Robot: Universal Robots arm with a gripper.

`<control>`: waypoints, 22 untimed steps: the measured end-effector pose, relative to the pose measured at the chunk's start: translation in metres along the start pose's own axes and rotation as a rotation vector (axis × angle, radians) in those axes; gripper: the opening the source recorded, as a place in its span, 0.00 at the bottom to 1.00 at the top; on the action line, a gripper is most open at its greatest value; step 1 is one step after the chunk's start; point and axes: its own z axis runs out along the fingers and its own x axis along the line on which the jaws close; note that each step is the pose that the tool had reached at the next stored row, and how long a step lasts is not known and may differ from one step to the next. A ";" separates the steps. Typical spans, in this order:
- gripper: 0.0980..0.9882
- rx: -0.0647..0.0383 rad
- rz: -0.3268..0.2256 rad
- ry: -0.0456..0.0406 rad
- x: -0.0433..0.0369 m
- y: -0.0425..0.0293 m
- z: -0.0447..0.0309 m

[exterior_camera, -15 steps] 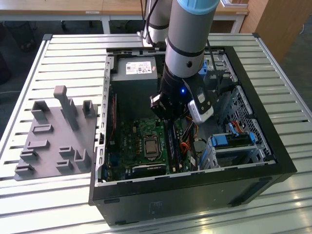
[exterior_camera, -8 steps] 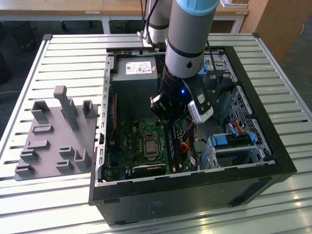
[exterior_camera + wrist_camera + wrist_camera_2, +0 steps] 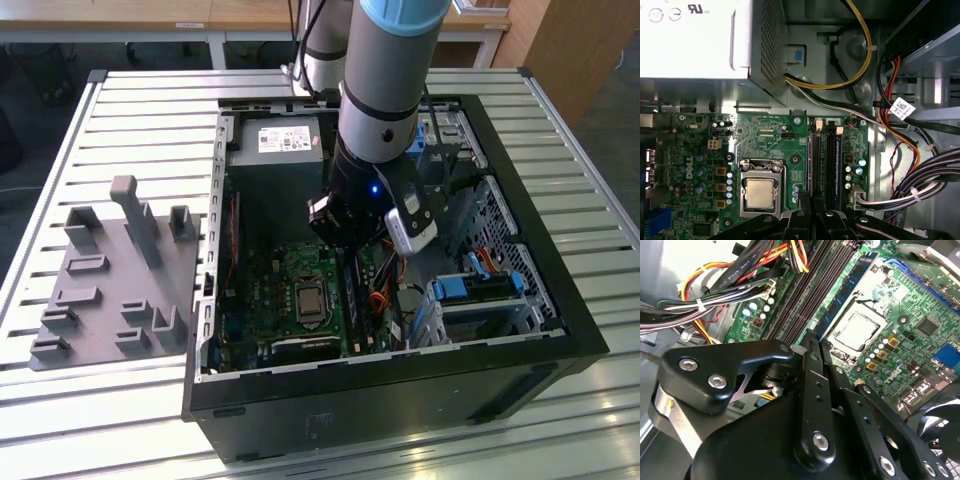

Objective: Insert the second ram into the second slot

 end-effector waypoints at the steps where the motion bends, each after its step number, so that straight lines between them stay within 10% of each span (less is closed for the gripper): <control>1: 0.04 0.000 0.000 -0.0001 0.0003 0.0000 0.0011; 22: 0.04 0.003 0.004 0.0002 -0.0060 -0.0004 0.0166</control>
